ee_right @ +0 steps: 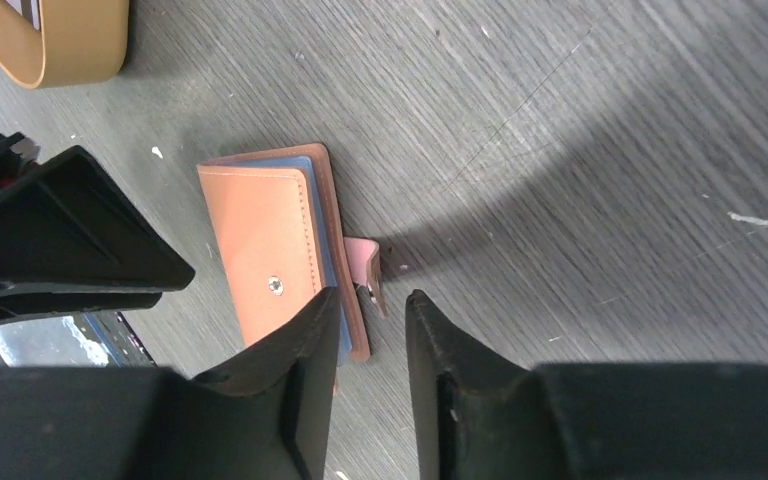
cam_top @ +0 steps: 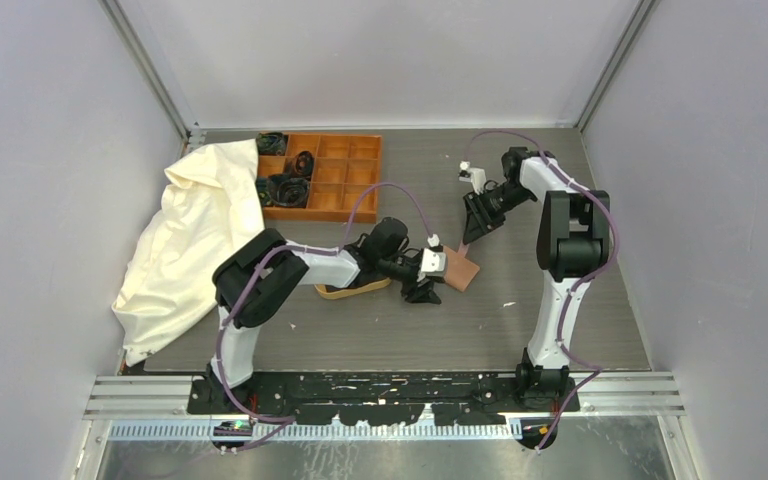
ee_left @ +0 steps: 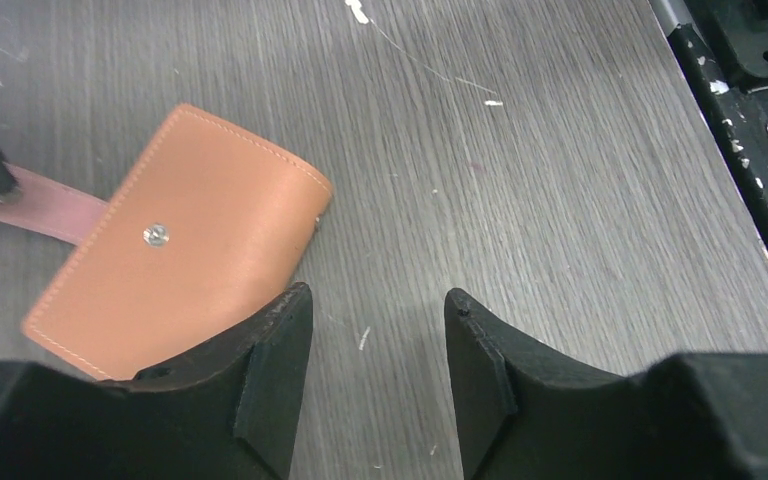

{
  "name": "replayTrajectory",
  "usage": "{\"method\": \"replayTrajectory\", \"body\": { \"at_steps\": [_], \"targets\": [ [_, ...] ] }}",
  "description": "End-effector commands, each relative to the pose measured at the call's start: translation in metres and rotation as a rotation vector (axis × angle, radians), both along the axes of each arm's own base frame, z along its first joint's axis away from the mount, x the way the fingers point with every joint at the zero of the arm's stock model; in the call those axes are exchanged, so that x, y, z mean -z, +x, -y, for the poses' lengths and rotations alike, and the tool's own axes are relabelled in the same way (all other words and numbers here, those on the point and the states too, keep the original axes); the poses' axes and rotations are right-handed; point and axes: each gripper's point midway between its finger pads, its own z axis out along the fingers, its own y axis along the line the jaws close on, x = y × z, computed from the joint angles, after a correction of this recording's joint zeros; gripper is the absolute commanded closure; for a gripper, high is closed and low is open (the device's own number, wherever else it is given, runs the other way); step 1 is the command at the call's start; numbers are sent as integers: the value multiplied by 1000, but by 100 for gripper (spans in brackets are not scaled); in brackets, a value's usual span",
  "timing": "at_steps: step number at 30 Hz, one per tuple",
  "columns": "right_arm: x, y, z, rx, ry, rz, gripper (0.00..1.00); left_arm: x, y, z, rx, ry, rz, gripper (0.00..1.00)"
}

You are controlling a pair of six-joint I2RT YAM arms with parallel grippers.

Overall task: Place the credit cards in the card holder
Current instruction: Close the card holder at the center of the board.

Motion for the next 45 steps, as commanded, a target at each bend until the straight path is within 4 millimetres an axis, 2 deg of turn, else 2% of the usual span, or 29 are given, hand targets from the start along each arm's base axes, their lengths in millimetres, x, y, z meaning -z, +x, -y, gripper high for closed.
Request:
{"method": "replayTrajectory", "body": {
  "at_steps": [1,7,9,11,18,26,30,37,45],
  "targets": [
    [-13,14,-4,-5,9,52,66,-4,4,3,6,-21,-63,49],
    [-19,10,-7,-35,37,55,77,0,12,3,-21,-26,-126,50],
    [-19,8,-7,-48,42,54,78,-1,14,2,-26,-34,-136,50],
    [-17,4,-17,-87,33,51,77,-2,15,3,-30,-45,-146,51],
    [-15,0,-18,-122,12,56,79,-4,17,3,-32,-61,-172,51],
    [-15,0,-15,-132,-14,68,90,-3,21,5,-54,-62,-197,52],
    [-15,2,-12,-124,-39,72,89,-2,23,7,-62,-62,-209,52],
    [-16,2,-9,-124,-57,78,81,0,24,8,-68,-60,-215,53],
    [-16,1,-8,-128,-64,80,81,1,26,8,-77,-55,-221,53]
  ]
}}
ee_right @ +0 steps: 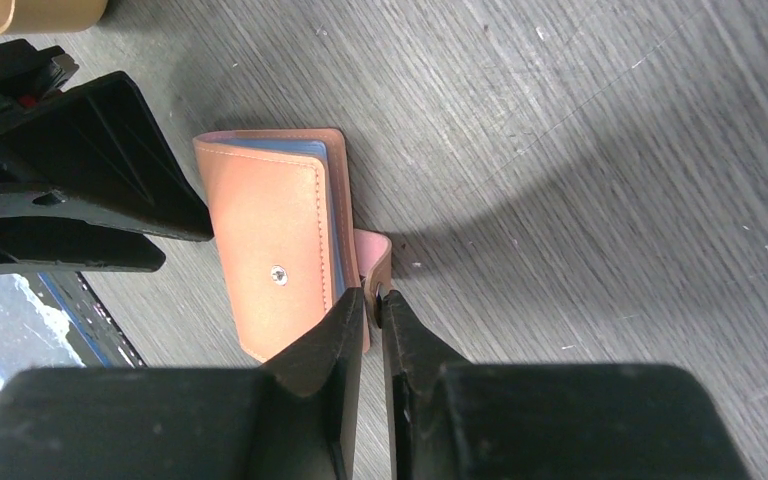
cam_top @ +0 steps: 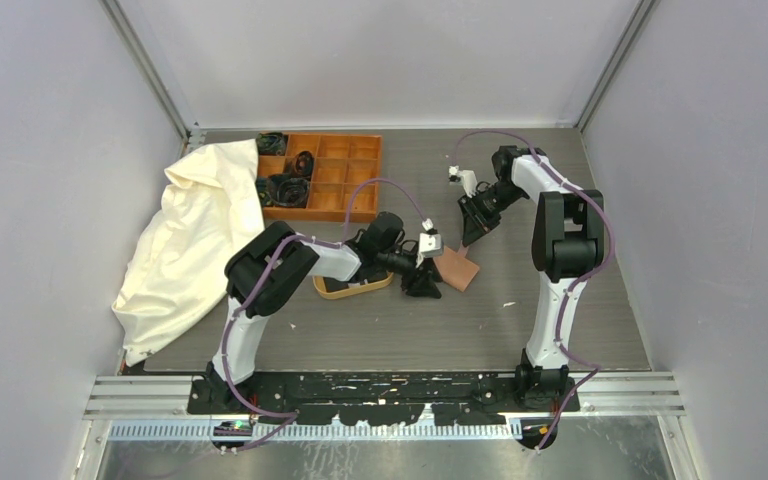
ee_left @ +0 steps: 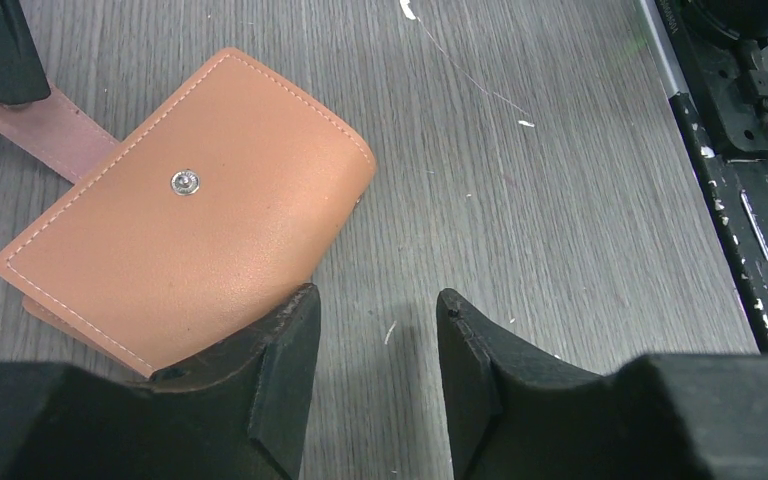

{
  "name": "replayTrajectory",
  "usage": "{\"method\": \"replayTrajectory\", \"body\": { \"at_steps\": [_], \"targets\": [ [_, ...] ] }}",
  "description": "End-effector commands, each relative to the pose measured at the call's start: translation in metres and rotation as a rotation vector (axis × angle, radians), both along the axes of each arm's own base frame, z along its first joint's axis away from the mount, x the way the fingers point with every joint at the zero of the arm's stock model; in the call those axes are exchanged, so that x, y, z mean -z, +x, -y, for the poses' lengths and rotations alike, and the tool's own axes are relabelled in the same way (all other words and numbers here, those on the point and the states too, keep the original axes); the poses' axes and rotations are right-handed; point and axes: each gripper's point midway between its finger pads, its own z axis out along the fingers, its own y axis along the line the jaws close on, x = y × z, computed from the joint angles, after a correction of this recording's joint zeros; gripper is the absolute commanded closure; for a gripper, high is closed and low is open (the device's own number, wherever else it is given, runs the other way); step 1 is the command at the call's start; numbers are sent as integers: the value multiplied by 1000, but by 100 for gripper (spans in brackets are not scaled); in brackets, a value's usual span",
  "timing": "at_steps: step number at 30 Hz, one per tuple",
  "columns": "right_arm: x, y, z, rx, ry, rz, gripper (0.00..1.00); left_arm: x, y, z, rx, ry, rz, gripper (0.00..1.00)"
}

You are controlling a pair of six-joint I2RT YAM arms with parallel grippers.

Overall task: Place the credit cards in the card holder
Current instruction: Close the card holder at the center of the board.

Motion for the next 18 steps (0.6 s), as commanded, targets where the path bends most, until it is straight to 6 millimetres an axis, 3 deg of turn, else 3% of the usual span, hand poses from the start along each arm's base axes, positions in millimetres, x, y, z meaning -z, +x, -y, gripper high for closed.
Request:
{"method": "replayTrajectory", "body": {
  "at_steps": [1,18],
  "targets": [
    [-17,8,0,-5,1,53,81,-16,11,9,-3,-51,34,53],
    [-26,12,-2,12,11,87,82,-14,11,10,1,-42,18,56]
  ]
}}
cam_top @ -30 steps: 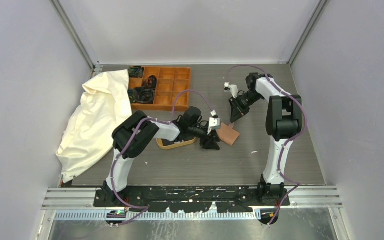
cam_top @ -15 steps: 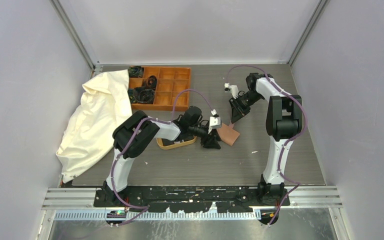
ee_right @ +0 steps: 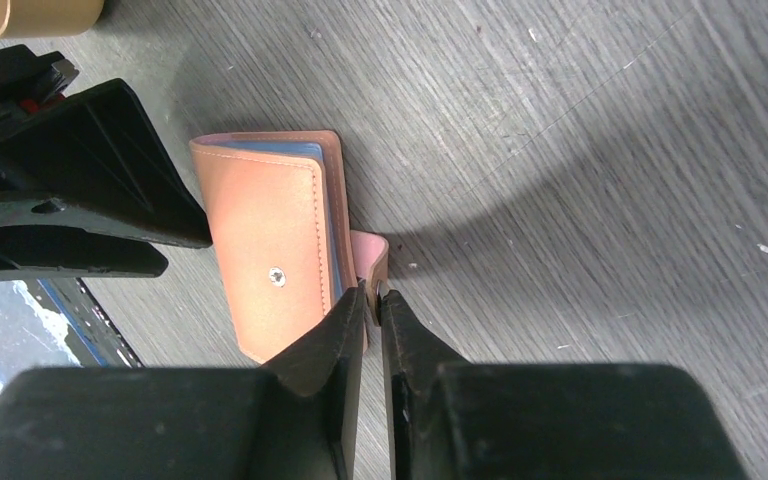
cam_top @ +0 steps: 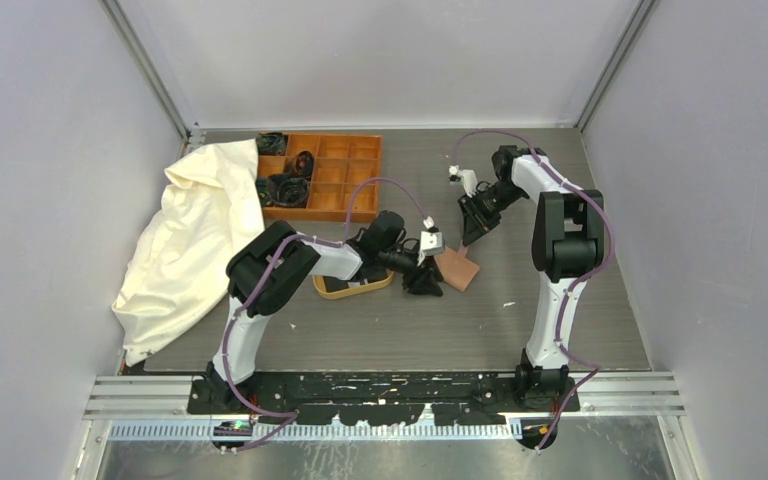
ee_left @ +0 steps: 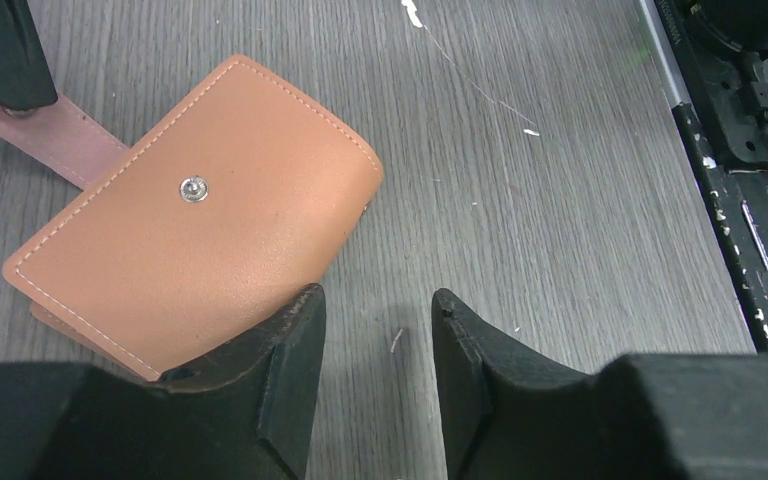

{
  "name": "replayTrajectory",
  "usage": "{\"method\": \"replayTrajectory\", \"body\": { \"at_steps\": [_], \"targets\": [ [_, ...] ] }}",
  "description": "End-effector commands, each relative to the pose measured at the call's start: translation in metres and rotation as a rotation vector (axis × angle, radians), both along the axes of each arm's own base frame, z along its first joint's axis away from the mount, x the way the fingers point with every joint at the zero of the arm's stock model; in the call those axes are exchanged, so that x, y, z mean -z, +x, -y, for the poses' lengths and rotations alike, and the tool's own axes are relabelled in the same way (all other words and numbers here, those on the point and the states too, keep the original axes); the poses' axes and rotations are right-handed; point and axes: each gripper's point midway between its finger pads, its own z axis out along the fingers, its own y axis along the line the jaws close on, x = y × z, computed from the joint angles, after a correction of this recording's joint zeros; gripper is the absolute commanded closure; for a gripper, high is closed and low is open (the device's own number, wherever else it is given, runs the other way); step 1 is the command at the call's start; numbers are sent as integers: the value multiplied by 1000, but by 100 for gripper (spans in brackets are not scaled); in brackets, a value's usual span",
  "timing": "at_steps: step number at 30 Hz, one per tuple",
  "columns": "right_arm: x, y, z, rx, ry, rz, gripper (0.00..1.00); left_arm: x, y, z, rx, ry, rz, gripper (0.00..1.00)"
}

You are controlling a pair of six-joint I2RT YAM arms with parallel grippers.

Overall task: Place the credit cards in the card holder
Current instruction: Close the card holder at the center of the board.

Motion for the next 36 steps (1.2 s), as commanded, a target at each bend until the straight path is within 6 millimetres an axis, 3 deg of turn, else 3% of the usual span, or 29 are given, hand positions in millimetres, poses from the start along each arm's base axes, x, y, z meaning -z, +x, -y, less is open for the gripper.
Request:
{"method": "replayTrajectory", "body": {
  "at_steps": [1,15,21,27,36],
  "targets": [
    [-27,12,-2,8,17,89,82,-14,9,8,9,-44,32,56],
    [-31,14,-1,19,19,109,82,-11,9,8,10,-35,20,58],
    [-32,13,-1,11,18,110,96,-11,9,8,8,-31,16,58],
    [-34,5,-1,-12,25,102,99,-11,11,8,-1,-30,2,59],
    [-32,-23,-8,-119,70,178,99,-18,21,8,-40,-86,-39,60]
  ]
}}
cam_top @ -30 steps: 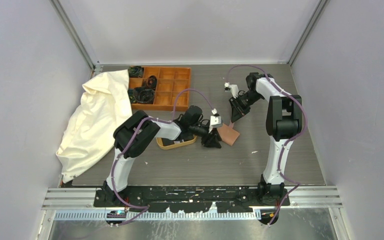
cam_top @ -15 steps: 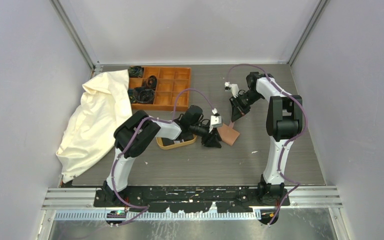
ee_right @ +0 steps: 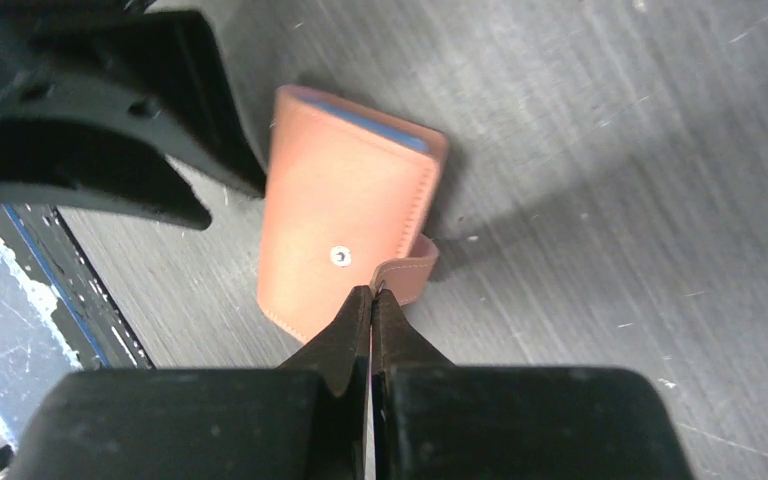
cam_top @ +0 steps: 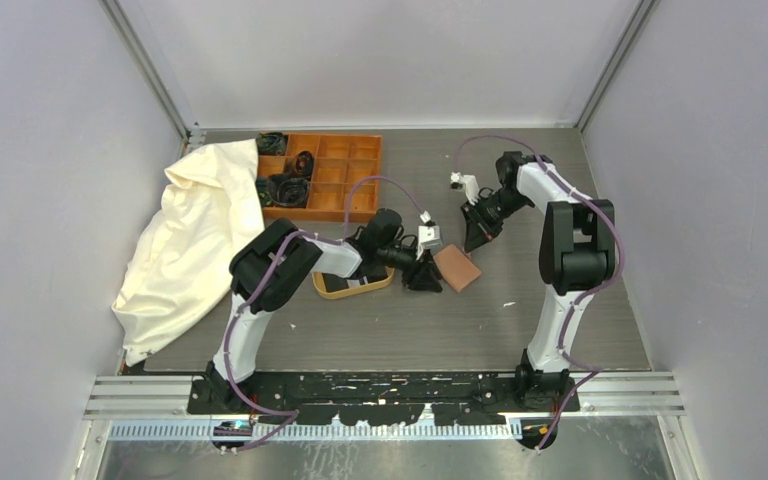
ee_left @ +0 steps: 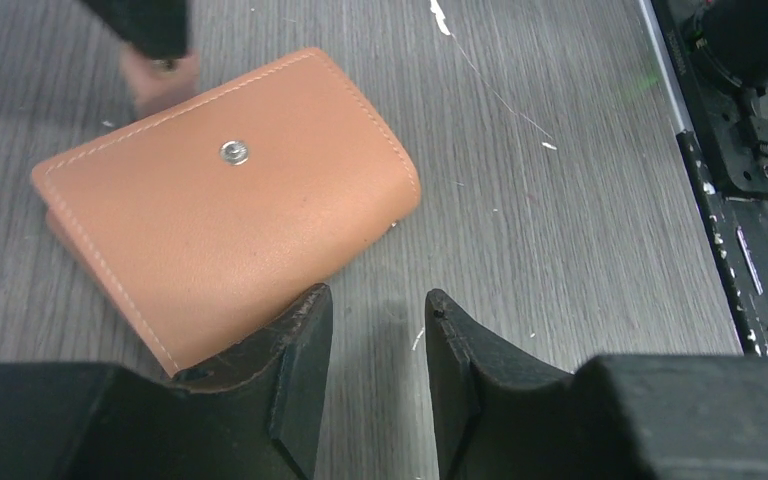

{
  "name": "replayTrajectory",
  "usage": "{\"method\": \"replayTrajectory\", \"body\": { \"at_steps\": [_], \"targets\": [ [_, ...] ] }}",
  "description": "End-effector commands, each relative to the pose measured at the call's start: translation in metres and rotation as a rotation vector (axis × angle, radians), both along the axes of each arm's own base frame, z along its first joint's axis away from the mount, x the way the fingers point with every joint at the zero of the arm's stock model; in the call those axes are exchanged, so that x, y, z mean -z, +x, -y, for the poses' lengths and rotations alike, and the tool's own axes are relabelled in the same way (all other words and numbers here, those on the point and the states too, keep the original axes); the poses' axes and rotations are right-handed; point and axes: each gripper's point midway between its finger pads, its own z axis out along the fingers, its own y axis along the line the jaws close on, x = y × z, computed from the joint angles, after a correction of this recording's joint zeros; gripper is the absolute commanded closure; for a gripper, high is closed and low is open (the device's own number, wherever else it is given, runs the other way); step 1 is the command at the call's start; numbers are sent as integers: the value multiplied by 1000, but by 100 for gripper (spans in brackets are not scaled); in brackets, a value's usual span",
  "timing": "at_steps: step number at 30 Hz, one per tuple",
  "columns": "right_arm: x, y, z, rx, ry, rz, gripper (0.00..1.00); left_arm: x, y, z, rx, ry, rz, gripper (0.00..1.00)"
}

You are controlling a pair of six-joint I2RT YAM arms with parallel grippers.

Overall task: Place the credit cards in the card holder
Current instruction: Close the card holder at the center of the board.

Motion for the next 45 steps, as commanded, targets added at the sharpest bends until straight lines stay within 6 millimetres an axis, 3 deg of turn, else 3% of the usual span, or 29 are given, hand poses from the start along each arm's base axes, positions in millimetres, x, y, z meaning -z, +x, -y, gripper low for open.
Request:
{"method": "replayTrajectory", "body": {
  "at_steps": [1,13,34,45],
  "targets": [
    [-18,-5,-6,-65,28,135,99,-21,13,8,-13,-84,15,60],
    [3,-8,-11,-73,-68,189,99,-22,12,10,-11,-103,-1,62],
    [16,-35,-12,-212,-212,311,99,-19,11,11,-5,-101,-12,66],
    [29,-37,-15,-217,-297,355,99,-19,10,10,-6,-103,-12,66]
  ]
}}
